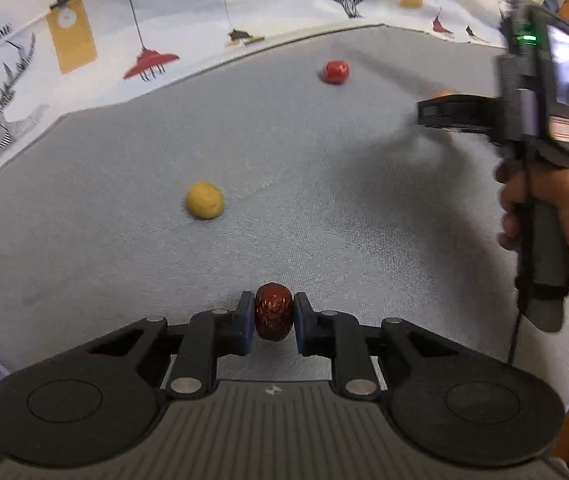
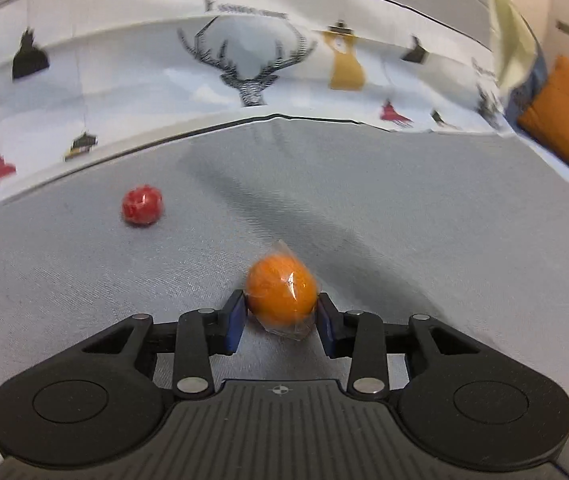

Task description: Organize fruits

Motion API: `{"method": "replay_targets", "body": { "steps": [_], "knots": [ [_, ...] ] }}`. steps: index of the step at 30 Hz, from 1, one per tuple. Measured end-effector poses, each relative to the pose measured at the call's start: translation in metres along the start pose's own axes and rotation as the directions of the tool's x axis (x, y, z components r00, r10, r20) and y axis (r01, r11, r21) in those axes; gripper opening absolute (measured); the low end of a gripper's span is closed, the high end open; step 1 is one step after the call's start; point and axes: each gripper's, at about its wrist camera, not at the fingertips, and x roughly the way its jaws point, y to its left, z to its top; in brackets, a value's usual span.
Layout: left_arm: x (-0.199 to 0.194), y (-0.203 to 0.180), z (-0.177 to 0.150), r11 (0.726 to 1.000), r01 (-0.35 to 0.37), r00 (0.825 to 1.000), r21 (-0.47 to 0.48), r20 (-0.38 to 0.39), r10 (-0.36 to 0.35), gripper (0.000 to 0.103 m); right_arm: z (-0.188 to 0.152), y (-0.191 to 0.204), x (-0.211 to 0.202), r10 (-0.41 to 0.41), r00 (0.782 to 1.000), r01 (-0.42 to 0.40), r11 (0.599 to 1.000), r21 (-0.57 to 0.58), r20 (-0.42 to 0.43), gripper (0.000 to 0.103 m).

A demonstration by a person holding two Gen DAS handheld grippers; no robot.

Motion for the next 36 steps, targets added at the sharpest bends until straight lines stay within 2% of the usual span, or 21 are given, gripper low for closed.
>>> {"method": "replay_targets", "body": {
  "steps": [5,11,16,20,27,32,36],
  "knots": [
    [-0.053,0.018,-0.006,1.000,-0.003,1.000,-0.019,0.026,0.004,0.022,-0.001,-0.014,-0.087,0.085,0.993,-0.089,0.994,0.056,0.077,0.039],
    [-0.146,0.043,-0.038,0.998,-0.044,0.998,-0.040,0.050,0.046,0.022,-0.016,-0.011,-0.210,0.209,0.965,-0.218,0.975,0.042,0.158,0.039],
    [-0.213,0.064,-0.080,0.995,-0.082,0.994,-0.062,0.066,0.087,0.022,-0.045,0.005,-0.303,0.323,0.933,-0.328,0.945,0.007,0.156,0.039],
    [-0.261,0.080,-0.118,0.992,-0.084,0.993,-0.096,0.079,0.092,0.022,-0.073,0.018,-0.369,0.396,0.909,-0.397,0.918,-0.019,0.131,0.039],
    [-0.313,0.098,-0.168,0.986,-0.067,0.992,-0.151,0.096,0.082,0.022,-0.122,0.035,-0.457,0.484,0.868,-0.477,0.875,-0.083,0.114,0.039],
    [-0.338,0.106,-0.198,0.981,-0.055,0.990,-0.186,0.121,0.078,0.022,-0.149,0.049,-0.492,0.516,0.849,-0.496,0.853,-0.164,0.116,0.039],
    [-0.354,0.113,-0.210,0.975,-0.049,0.985,-0.217,0.149,0.083,0.022,-0.155,0.060,-0.508,0.540,0.833,-0.510,0.833,-0.212,0.117,0.039]
  ]
}}
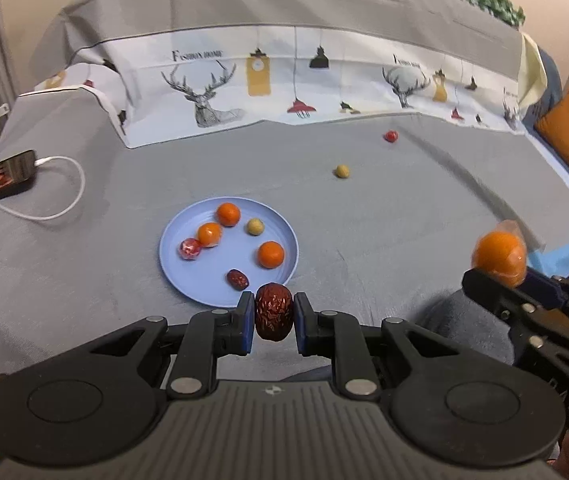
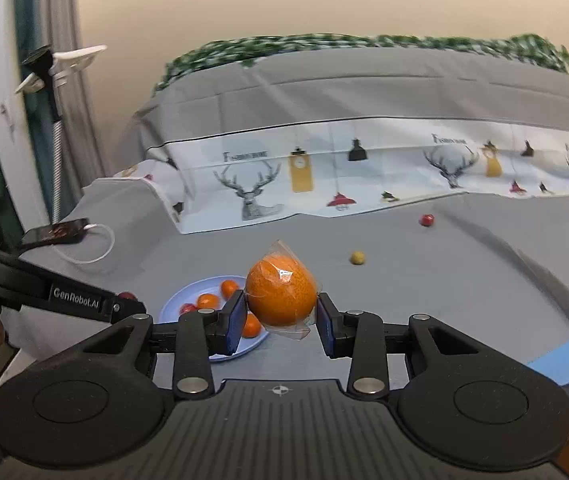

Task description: Organize fruits

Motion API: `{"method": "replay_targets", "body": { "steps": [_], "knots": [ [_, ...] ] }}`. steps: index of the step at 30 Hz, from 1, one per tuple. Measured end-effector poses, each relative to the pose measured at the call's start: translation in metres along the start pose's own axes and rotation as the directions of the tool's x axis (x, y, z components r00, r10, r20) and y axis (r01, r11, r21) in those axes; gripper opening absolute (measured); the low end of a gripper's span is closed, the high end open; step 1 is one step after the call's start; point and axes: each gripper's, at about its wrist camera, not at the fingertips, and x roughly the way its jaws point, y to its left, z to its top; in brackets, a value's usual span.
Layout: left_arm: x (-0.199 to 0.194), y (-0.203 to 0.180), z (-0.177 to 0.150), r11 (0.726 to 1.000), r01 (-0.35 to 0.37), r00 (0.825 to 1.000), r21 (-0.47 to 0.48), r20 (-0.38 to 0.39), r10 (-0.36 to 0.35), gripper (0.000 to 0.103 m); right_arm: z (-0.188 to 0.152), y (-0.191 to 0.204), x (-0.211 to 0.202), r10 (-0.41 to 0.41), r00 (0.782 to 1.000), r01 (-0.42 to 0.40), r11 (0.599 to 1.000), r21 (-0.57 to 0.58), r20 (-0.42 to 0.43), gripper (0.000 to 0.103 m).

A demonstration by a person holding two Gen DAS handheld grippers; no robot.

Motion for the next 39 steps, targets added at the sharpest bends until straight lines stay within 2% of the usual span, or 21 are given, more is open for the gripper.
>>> {"method": "replay_targets", "body": {
  "steps": [8,17,39],
  "knots": [
    [-0.023,0.014,-0.006,0.999,0.002,0.999,-0.037,0.047,-0.001,0.022,0.004,0.016,-0.009,0.009,1.000,-0.009,0.999,-0.031,0.016,0.039],
    [-0.029,0.021,-0.008,0.999,-0.002,0.998,-0.049,0.064,0.005,0.022,0.005,0.024,-0.009,0.015,1.000,-0.014,0.998,-0.066,0.015,0.039],
    [-0.022,0.031,-0.003,0.996,-0.019,0.999,-0.085,0.046,0.023,0.022,0.002,0.026,0.014,0.051,0.998,-0.053,0.995,-0.085,-0.029,0.039]
  ]
}}
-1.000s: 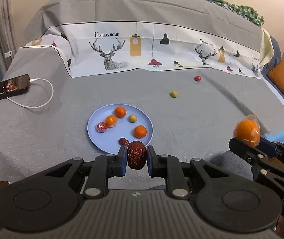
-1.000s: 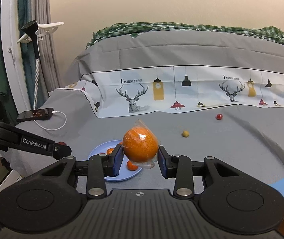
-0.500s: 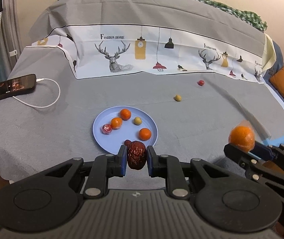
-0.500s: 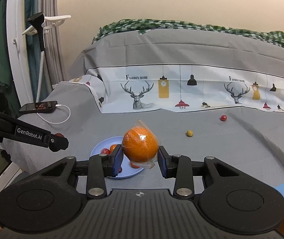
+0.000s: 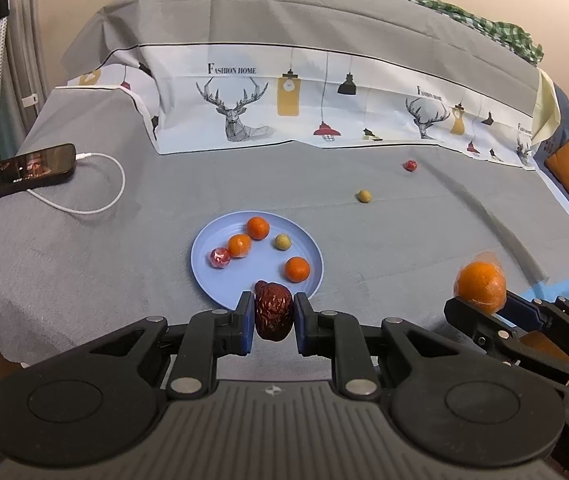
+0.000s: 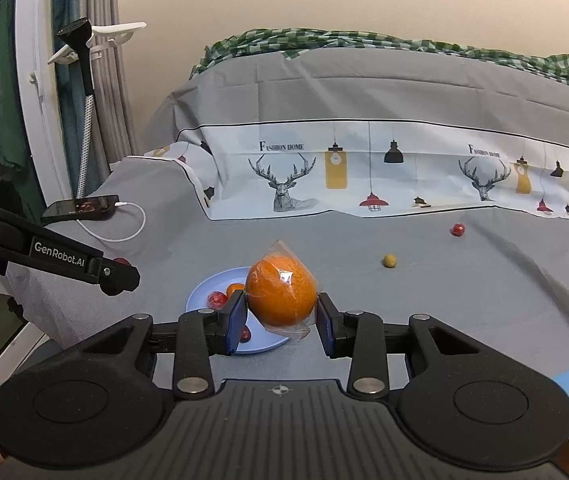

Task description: Organize fruits

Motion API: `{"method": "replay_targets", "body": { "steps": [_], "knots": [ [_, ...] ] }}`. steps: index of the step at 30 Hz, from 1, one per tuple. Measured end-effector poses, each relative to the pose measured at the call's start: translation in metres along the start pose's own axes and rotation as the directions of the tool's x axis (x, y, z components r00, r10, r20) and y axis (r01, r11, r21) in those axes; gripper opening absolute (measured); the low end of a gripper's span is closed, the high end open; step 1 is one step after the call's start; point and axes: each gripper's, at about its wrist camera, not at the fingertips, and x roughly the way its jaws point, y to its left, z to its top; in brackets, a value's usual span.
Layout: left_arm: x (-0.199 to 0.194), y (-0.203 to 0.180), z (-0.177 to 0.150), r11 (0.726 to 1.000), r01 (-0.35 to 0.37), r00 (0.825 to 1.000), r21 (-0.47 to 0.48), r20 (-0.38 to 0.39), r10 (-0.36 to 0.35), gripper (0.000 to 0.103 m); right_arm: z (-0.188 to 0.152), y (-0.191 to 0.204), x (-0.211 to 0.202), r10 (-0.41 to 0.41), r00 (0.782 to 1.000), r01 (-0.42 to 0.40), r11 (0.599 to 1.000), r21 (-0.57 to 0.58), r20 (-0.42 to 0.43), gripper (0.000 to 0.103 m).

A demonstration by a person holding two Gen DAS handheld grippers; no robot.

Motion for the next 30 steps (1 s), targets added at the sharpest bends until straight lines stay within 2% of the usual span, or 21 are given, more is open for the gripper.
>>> {"method": "replay_targets", "body": {
  "steps": [16,30],
  "knots": [
    [0.024,0.017,0.018,0.999,-0.017,1.000,-0.027,-0.020,0.016,0.022,0.003,-0.003,0.033,0.009,0.999,-0.009,1.000,0.005,-0.048,0.039],
    [0.059,0.033,0.040,0.998,-0.026,0.999,-0.050,-0.037,0.024,0.022,0.013,0.004,0.085,0.035,0.994,-0.035,0.999,0.007,-0.101,0.039]
  ]
}}
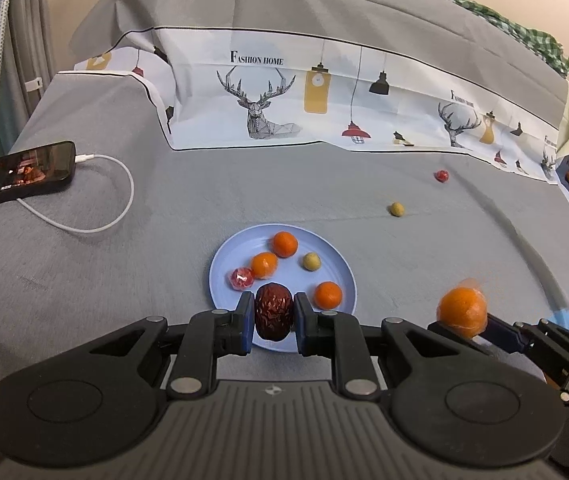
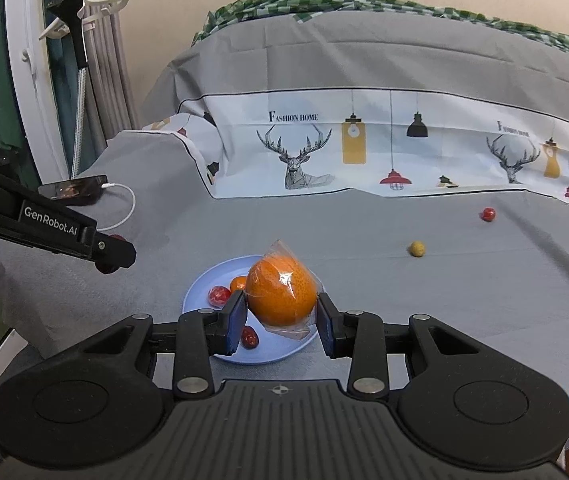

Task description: Organize fruits

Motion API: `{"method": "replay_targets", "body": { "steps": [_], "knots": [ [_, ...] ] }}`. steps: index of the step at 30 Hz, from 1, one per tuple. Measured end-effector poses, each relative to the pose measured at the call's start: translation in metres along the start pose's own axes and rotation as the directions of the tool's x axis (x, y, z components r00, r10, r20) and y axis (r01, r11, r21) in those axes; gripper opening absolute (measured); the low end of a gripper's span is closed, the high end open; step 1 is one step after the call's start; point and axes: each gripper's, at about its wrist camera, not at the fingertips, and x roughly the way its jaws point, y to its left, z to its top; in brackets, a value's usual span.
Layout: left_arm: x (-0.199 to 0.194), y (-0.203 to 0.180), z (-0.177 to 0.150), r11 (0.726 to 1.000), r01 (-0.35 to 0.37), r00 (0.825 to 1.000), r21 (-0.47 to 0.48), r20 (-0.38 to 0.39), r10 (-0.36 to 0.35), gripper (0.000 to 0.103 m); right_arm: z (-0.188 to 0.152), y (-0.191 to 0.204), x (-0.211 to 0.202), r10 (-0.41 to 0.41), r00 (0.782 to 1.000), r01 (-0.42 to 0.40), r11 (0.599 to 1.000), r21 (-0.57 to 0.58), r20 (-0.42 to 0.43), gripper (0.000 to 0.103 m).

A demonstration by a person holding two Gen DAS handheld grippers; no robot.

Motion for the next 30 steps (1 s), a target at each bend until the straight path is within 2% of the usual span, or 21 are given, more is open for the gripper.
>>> {"method": "replay_targets", "body": {
  "steps": [7,13,19,25,30],
  "knots": [
    [0.034,0.006,0.016,1.000,-0.007,1.000,-0.009,-0.019,0.007,0.022,0.004,0.001,0.034,0.011,0.999,-0.011,1.000,0.001,-0.034,0.039],
    [0.078,0.011,0.026,1.000,-0.001,0.999,0.001,-0.055,0.001,0.022,0.006,0.004,0.076,0.014,0.998,-0.015,1.000,-0.016,-0.067,0.039],
    [0.134,0.016,0.025,1.000,-0.019,0.991,0.017,-0.135,0.021,0.022,0.003,0.000,0.123,-0.006,0.993,0.003,1.000,-0.029,-0.117,0.039],
    [0.173,0.023,0.021,0.999,-0.034,0.980,0.039,-0.194,0.041,0.022,-0.001,-0.005,0.162,-0.015,0.986,0.008,0.999,-0.043,-0.165,0.039],
    [0.192,0.022,0.020,0.997,-0.045,0.978,0.064,-0.201,0.057,0.022,-0.006,-0.003,0.186,-0.010,0.981,-0.008,0.996,-0.092,-0.196,0.039]
  ]
}}
